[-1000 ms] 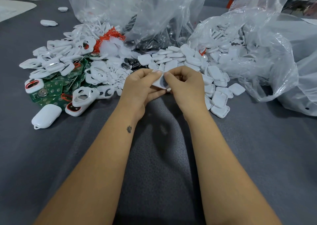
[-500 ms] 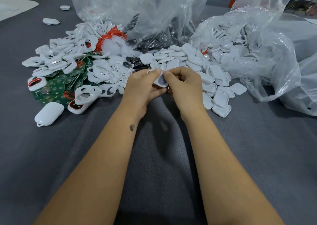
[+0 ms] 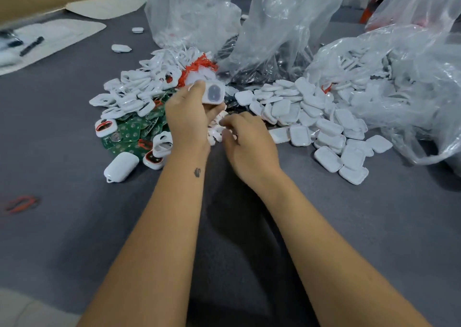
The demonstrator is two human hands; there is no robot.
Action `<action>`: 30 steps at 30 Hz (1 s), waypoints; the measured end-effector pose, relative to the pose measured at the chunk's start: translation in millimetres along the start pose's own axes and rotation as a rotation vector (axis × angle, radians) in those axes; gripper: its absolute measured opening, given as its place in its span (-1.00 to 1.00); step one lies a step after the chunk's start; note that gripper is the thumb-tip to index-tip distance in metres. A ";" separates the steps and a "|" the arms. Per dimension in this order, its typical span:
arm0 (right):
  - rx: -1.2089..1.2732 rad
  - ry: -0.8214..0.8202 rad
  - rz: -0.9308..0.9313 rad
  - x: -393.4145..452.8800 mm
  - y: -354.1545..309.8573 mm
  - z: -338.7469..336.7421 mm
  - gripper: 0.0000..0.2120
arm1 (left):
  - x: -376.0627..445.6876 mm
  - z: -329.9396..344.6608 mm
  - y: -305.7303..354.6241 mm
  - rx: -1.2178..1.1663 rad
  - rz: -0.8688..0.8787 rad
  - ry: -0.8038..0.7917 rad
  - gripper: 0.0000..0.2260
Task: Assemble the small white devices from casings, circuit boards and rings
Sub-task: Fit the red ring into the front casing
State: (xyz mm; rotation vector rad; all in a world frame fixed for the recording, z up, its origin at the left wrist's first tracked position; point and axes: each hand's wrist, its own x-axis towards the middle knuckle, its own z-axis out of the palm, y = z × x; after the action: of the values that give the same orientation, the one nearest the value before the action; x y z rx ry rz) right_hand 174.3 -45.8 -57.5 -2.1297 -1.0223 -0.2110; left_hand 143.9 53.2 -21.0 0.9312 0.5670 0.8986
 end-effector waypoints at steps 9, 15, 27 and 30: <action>-0.425 -0.304 -0.582 26.5 -77.0 60.9 -0.49 | 41.5 -53.8 71.4 -0.049 0.236 0.324 -0.76; -0.503 -0.518 -0.498 46.1 -75.4 72.8 -0.48 | 44.6 -63.4 61.1 -0.037 0.209 0.369 -0.77; -0.348 -0.271 -0.221 65.7 -12.8 14.7 -0.76 | 28.6 -36.3 24.3 0.066 -0.001 0.206 -0.83; -0.034 -0.109 -0.053 59.7 -2.5 5.9 -0.83 | 21.1 -25.2 17.8 0.076 -0.048 0.145 -0.87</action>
State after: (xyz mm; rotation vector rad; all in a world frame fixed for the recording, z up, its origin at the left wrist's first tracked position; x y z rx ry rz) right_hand 211.3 -4.7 -34.2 -2.1657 -1.1460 -0.1402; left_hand 128.8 87.4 -19.1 0.9223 0.7492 0.9115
